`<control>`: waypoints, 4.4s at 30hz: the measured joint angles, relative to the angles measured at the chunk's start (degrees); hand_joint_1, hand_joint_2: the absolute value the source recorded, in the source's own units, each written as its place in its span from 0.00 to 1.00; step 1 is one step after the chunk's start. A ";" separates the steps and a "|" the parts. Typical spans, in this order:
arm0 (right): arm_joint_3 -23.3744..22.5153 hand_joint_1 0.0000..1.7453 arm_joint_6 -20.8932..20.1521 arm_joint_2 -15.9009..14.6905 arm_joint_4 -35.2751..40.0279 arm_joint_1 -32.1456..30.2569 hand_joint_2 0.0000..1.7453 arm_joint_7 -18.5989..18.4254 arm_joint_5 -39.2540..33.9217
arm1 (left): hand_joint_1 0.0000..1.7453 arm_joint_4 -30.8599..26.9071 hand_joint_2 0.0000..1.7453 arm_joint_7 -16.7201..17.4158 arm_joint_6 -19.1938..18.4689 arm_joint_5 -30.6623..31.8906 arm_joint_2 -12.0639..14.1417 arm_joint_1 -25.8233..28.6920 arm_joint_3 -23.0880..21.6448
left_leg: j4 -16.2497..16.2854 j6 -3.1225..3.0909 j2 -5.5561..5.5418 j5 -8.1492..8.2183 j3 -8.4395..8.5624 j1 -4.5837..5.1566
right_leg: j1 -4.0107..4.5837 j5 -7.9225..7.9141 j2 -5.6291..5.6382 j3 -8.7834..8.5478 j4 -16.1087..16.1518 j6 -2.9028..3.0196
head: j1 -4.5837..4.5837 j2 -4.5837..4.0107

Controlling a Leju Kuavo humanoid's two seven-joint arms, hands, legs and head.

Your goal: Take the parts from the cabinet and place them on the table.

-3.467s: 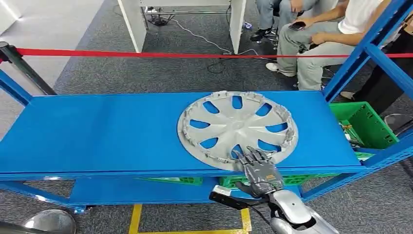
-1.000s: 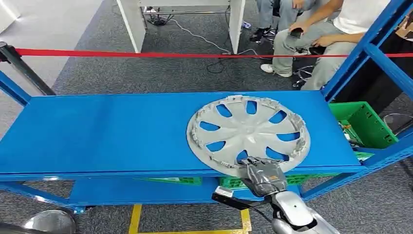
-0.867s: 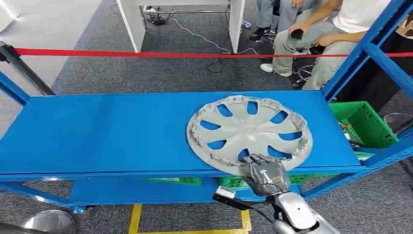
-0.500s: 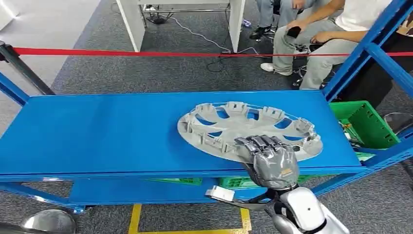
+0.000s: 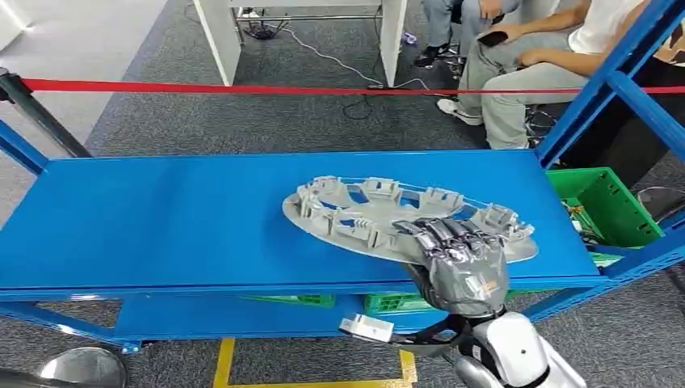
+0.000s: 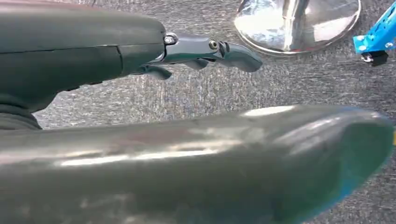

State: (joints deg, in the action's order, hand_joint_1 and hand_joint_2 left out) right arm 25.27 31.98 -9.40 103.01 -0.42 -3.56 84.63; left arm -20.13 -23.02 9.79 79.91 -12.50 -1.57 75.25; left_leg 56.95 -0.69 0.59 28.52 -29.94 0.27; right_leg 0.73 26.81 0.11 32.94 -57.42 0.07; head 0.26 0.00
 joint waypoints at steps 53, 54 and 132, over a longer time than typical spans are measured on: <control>8.89 1.00 7.41 -0.11 6.71 7.55 1.00 3.21 0.13 | 0.00 0.07 0.00 1.16 2.71 1.73 -2.86 -0.06 -0.02 | 0.00 -0.01 0.00 0.01 -0.01 0.00 | 0.00 0.01 -0.02 0.02 0.00 -0.01 | 0.02 0.00; 8.87 1.00 7.41 -0.11 6.69 7.55 1.00 3.21 0.13 | 0.00 0.07 0.00 1.16 2.71 1.73 -2.86 -0.06 -0.02 | 0.00 -0.01 0.00 0.01 -0.01 0.00 | 0.00 0.01 -0.02 0.02 0.00 -0.01 | 0.00 0.00; 3.04 1.00 7.56 6.71 7.71 5.55 1.00 13.11 -3.70 | 0.00 2.51 1.00 0.37 3.98 2.38 -1.88 -0.45 -0.74 | 8.67 0.75 -0.16 3.92 -1.55 -0.91 | -0.90 -0.95 0.15 2.62 -1.48 0.44 | 0.44 0.00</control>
State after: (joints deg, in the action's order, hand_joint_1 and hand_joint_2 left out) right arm 28.30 39.54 -2.69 110.73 5.14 9.55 80.94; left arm -17.62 -22.64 13.77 82.29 -14.38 -2.02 74.51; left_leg 65.61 0.06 0.43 32.44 -31.48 -0.63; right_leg -0.18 25.86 0.26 35.56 -58.91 0.50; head 0.70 0.00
